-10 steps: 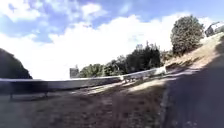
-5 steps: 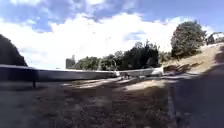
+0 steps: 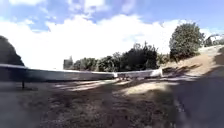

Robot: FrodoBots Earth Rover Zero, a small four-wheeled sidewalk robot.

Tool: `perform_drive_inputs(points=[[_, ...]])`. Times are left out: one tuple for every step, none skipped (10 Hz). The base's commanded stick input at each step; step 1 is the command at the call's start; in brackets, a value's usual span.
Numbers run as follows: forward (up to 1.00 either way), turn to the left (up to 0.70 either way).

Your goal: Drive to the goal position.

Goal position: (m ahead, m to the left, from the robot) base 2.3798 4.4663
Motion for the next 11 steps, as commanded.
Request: perform_drive_inputs(points=[[1.00,0.00],[1.00,0.00],[1.00,0.00],[1.00,0.00],[1.00,0.00],[1.00,0.00],[1.00,0.00],[1.00,-0.23],[1.00,-0.40],[1.00,-0.40],[1.00,-0.40]])
